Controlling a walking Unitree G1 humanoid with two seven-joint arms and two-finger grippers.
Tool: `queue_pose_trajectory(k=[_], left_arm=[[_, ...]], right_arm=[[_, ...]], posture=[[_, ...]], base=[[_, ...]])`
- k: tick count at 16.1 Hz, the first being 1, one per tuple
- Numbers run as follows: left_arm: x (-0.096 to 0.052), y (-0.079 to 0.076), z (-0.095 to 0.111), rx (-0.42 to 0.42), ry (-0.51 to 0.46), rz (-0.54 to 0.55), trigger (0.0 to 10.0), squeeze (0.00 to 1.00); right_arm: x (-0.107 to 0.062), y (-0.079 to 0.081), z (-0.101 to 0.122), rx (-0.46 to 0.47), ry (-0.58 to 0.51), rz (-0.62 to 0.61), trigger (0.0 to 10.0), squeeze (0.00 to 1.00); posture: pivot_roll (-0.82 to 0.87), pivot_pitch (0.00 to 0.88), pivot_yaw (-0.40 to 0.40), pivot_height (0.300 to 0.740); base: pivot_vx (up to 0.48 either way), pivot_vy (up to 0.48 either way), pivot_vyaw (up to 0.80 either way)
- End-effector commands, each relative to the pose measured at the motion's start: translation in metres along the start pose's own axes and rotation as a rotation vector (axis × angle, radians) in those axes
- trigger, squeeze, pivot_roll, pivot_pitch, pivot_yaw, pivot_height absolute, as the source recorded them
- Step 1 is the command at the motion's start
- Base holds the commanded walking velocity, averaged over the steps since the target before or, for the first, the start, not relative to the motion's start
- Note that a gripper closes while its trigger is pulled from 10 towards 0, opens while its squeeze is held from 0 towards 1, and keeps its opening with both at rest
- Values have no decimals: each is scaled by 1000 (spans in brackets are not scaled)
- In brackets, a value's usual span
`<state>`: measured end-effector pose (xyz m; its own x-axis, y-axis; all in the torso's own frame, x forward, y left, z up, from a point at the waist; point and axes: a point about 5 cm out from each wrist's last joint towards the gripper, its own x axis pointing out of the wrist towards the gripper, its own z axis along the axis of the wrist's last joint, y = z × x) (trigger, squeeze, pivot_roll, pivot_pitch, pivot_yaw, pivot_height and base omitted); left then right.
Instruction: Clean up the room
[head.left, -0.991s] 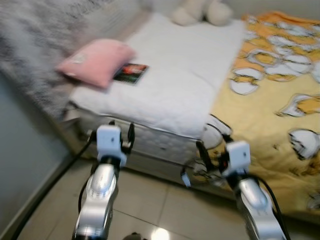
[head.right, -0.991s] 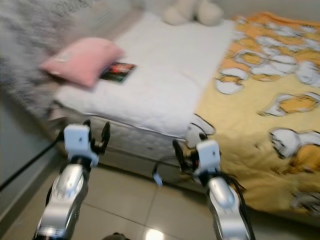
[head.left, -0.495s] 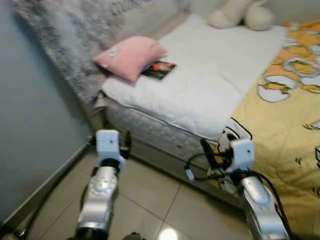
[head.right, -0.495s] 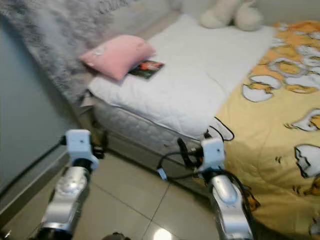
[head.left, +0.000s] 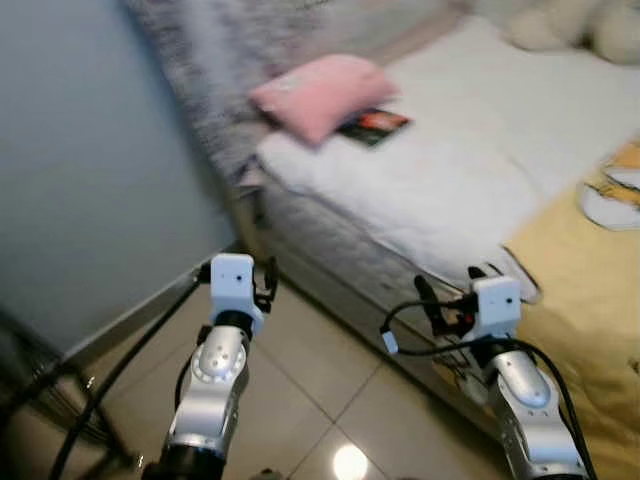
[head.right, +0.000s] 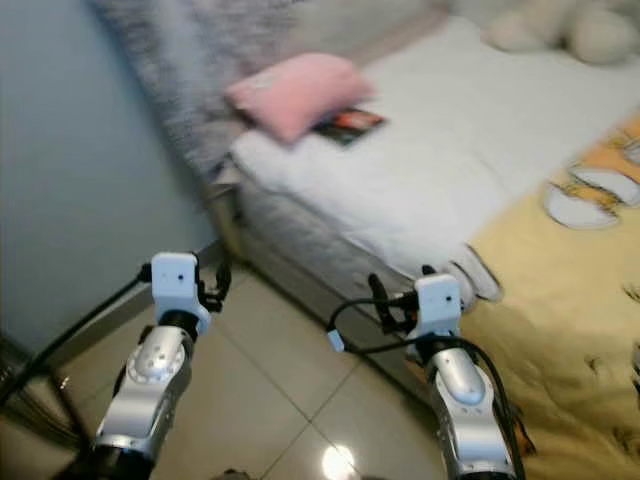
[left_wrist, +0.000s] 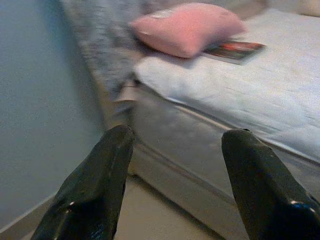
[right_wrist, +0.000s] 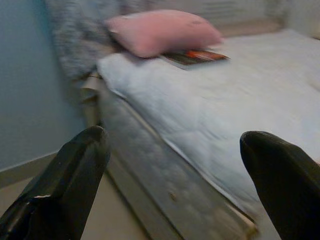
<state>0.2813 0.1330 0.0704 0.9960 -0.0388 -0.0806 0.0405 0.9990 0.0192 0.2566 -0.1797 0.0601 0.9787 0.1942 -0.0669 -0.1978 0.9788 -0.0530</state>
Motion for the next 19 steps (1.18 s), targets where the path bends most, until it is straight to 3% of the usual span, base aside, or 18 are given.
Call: queue_pose_trajectory(k=[1, 5, 7, 8, 10, 14, 17, 19], left_arm=[[2, 10, 0, 23, 2, 38, 10000, 0], [-3, 6, -8, 82, 52, -21, 10000, 0], [-25, 3, -32, 142, 206, -158, 10000, 0], [-34, 8, -36, 101, 225, -153, 10000, 0], [-30, 3, -25, 45, 166, -164, 10000, 0], [-18, -9, 3, 25, 52, -141, 10000, 0], [-16, -5, -1, 20, 70, -85, 10000, 0], [-18, -4, -5, 35, 89, -52, 10000, 0]], right_arm=[[4, 8, 0, 13, 2, 30, 10000, 0], [3, 8, -5, 12, 17, 37, 10000, 0], [-1, 5, -4, 2, 16, 39, 10000, 0], [-3, 3, -4, -3, 16, 40, 10000, 0], [-5, 2, -6, -5, 22, 40, 10000, 0], [-2, 5, -7, -4, 23, 64, 10000, 0], [-1, 5, -6, -7, 22, 79, 10000, 0], [-1, 4, -7, -6, 26, 81, 10000, 0]], posture=[[-136, 0, 59, 723], [-137, 0, 64, 723], [-147, 0, 67, 723], [-149, 0, 69, 723], [-144, 0, 67, 723], [-142, 0, 64, 723], [-145, 0, 57, 723], [-140, 0, 52, 723]], base=[[0, 0, 575], [0, 0, 580], [0, 0, 575], [0, 0, 575], [0, 0, 581], [0, 0, 580], [471, 0, 577], [0, 0, 578]])
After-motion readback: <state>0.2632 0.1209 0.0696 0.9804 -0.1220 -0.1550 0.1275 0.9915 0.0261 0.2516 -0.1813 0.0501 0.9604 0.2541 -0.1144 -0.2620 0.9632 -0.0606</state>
